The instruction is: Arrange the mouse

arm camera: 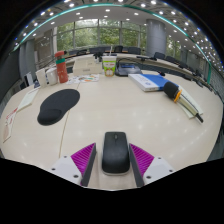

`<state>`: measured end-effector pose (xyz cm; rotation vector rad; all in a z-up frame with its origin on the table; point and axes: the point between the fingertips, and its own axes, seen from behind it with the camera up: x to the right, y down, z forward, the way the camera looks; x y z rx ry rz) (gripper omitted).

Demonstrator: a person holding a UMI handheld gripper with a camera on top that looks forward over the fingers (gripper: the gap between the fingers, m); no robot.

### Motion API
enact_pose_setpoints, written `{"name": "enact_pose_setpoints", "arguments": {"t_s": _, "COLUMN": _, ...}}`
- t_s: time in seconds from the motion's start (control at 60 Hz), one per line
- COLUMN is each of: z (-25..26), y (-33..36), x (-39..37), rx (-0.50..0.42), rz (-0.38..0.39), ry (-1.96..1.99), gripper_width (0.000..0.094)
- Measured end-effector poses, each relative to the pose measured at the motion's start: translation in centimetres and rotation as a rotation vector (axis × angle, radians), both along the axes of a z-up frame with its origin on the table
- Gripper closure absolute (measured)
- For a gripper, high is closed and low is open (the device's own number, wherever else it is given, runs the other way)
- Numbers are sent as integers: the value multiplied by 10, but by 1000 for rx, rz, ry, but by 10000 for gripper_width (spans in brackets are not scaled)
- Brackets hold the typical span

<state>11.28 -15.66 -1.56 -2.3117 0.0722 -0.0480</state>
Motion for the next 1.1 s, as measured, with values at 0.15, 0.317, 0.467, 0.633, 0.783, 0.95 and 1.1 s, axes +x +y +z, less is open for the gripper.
{"name": "enact_pose_setpoints", "arguments": {"t_s": 0.15, "z": -1, "y": 5, "x": 5, "rx": -30, "rz": -29, "ry": 0, "gripper_width": 507}}
{"name": "enact_pose_setpoints", "arguments": {"t_s": 0.317, "z": 15, "y": 10, "x": 0, "rx": -57, "rz": -72, "ry": -20, "gripper_width": 586}}
{"name": "enact_pose_setpoints", "arguments": {"t_s": 0.467, "z": 75, "y": 51, "x": -31, "rx": 42, "rz": -64, "ry": -62, "gripper_width": 608}}
{"name": "enact_pose_setpoints", "arguments": {"t_s": 0.633, "z": 147, "y": 123, "x": -84, "rx": 175, "rz": -43, "ry": -73, "gripper_width": 608}}
{"name": "enact_pose_setpoints", "arguments": {"t_s": 0.783, "z": 153, "y": 183, "x": -141, "rx": 200, "rz": 1, "ry": -60, "gripper_width": 609}}
{"name": "enact_pose_setpoints", "arguments": {"t_s": 0.95, "z": 92, "y": 225, "x": -192, "rx": 119, "rz": 63, "ry": -50, "gripper_width": 610}}
{"name": "enact_pose_setpoints", "arguments": {"t_s": 1.1, "z": 37, "y": 238, "x": -216, "rx": 29, "rz": 78, "ry": -29, "gripper_width": 609}}
